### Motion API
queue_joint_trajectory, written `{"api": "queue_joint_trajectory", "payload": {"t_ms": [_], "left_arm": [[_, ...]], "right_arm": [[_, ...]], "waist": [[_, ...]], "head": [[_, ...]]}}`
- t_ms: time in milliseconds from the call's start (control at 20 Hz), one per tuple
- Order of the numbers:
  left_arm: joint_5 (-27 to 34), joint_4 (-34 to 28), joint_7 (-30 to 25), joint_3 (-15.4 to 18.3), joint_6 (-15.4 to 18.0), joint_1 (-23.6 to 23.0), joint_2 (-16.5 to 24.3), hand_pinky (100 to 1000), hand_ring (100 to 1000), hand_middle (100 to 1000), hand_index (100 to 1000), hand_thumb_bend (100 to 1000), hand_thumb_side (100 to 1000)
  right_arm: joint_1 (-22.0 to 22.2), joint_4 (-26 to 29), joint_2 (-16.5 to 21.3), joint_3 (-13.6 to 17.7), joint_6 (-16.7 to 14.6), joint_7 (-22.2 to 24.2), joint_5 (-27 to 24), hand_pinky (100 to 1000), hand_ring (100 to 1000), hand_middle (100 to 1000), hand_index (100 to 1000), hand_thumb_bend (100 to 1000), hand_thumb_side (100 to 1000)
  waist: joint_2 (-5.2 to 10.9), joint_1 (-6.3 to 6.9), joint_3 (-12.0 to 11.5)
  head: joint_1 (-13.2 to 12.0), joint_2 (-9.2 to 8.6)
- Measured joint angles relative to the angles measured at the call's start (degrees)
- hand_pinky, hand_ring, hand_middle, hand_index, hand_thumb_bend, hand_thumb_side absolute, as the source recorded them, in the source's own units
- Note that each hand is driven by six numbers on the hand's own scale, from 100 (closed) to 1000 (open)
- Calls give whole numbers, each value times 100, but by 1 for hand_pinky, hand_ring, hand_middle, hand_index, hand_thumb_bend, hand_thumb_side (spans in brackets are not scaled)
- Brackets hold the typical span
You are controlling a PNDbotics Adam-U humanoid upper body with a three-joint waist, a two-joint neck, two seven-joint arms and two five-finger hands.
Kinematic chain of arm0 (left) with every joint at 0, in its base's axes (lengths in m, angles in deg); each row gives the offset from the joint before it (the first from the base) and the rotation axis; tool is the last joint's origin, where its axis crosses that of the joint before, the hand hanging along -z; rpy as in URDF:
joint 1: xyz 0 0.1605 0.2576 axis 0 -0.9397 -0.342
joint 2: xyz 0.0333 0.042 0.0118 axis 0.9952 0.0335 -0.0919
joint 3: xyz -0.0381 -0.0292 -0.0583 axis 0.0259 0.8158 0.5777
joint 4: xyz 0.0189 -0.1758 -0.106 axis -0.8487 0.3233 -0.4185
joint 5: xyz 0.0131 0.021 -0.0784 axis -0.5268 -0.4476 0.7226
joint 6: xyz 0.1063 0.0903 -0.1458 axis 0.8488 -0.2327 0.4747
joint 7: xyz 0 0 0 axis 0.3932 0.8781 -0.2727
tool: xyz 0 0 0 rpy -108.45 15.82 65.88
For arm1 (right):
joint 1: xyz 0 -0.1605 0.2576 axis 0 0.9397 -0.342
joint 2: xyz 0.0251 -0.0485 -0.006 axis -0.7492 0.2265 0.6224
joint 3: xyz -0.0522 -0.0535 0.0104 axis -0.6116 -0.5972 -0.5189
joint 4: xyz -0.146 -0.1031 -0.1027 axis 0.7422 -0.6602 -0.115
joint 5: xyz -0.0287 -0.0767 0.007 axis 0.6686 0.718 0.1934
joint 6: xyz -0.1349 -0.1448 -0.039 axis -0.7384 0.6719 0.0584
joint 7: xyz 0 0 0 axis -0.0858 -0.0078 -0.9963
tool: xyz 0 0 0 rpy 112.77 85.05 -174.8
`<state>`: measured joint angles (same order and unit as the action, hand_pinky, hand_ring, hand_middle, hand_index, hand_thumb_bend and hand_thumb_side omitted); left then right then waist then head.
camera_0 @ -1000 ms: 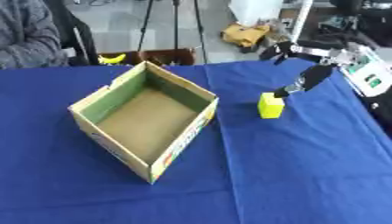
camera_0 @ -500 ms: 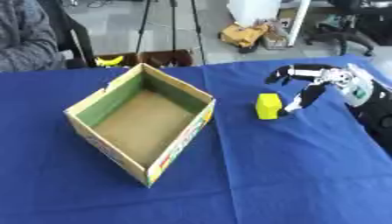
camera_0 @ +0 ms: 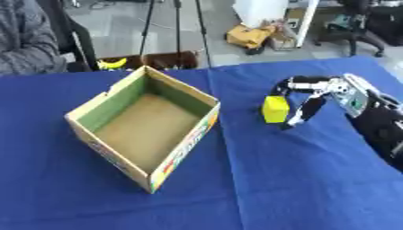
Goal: Pick up objects on the table and place them in the box.
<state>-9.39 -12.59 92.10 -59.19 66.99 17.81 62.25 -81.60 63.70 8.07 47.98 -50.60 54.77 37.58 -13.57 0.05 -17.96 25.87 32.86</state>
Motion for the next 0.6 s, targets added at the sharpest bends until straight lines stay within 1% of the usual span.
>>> {"api": "queue_joint_trajectory", "payload": {"t_ms": [50, 100, 200, 300, 450, 500, 550, 600], "left_arm": [[0, 0, 0, 0, 0, 0, 0, 562, 637, 604, 692, 310, 809], [1, 0, 0, 0, 0, 0, 0, 562, 637, 604, 692, 309, 810], [2, 0, 0, 0, 0, -1, 0, 562, 637, 604, 692, 309, 810], [2, 0, 0, 0, 0, -2, -1, 562, 637, 604, 692, 309, 810], [2, 0, 0, 0, 0, -4, -1, 562, 637, 604, 692, 309, 810], [2, 0, 0, 0, 0, -6, -1, 563, 637, 604, 692, 309, 810], [2, 0, 0, 1, 0, -8, -1, 563, 637, 604, 692, 309, 810], [2, 0, 0, 1, 0, -8, -1, 563, 637, 604, 692, 308, 811]], "right_arm": [[-7, -10, -24, 20, -45, -54, 97, 771, 855, 686, 700, 564, 430], [-18, -24, -51, 33, -86, -116, 197, 756, 841, 623, 650, 534, 405], [-24, -33, -91, 72, -171, -245, 377, 739, 828, 565, 596, 503, 369], [-50, -55, -105, 108, -242, -385, 562, 720, 813, 509, 554, 438, 330], [-102, -63, -147, 166, -344, -602, 833, 700, 796, 472, 517, 353, 287], [-120, -63, -156, 185, -381, -680, 928, 692, 789, 456, 500, 278, 241], [-123, -60, -168, 205, -421, -761, 1021, 687, 784, 445, 490, 239, 221], [-123, -47, -187, 230, -464, -847, 1115, 682, 777, 424, 472, 173, 183]], "waist": [[0, 0, 1], [0, 0, 8], [0, 2, 27], [0, 2, 32], [1, -2, 51], [1, -3, 59], [4, -3, 66], [11, -2, 70]], "head": [[1, 0], [2, -1], [5, -1], [10, -2], [17, -3], [17, -5], [17, -13], [17, -14]]}}
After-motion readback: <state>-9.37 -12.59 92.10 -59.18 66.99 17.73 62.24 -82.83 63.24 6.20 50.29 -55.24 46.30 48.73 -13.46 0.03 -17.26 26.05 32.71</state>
